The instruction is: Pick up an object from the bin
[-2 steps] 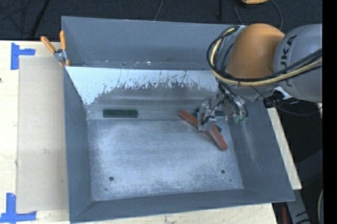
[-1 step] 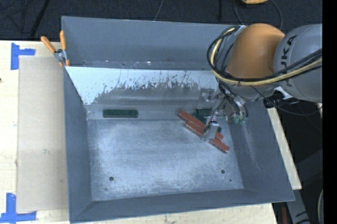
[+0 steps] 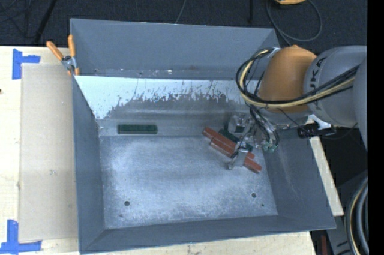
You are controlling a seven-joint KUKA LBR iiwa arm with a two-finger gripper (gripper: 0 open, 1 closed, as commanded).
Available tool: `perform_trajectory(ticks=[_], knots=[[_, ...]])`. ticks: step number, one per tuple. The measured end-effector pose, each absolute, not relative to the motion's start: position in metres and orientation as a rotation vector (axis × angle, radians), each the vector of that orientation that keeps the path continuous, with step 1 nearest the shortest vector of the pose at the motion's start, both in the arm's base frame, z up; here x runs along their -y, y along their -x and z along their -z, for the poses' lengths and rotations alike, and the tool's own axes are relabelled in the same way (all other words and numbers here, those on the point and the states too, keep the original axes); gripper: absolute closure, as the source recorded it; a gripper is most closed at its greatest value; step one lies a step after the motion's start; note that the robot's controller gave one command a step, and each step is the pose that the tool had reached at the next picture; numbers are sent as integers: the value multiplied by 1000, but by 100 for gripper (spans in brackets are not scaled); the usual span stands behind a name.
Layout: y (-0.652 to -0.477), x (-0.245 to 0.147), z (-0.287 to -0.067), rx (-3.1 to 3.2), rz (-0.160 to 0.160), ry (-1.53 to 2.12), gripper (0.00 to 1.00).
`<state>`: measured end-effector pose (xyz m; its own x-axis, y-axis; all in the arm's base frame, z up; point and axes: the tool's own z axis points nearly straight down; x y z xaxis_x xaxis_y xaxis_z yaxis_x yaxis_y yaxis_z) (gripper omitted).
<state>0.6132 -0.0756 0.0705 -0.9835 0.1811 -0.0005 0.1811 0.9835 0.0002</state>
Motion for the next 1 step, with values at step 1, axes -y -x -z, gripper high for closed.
perform_trajectory(ticks=[1], knots=[[-616,76,-77,-3121,-1,-285,100]])
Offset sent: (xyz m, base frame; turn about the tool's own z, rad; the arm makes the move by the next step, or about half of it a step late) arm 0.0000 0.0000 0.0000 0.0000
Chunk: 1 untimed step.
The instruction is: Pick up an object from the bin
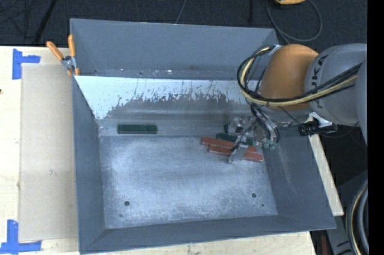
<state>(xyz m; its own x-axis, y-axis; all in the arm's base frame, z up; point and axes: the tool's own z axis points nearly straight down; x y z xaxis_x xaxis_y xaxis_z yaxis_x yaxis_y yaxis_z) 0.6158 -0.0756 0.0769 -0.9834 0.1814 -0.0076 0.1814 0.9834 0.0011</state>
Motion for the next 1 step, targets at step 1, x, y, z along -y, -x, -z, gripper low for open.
perform_trajectory(ticks=[1], knots=[[-604,80,-215,-3126,2,-198,100]])
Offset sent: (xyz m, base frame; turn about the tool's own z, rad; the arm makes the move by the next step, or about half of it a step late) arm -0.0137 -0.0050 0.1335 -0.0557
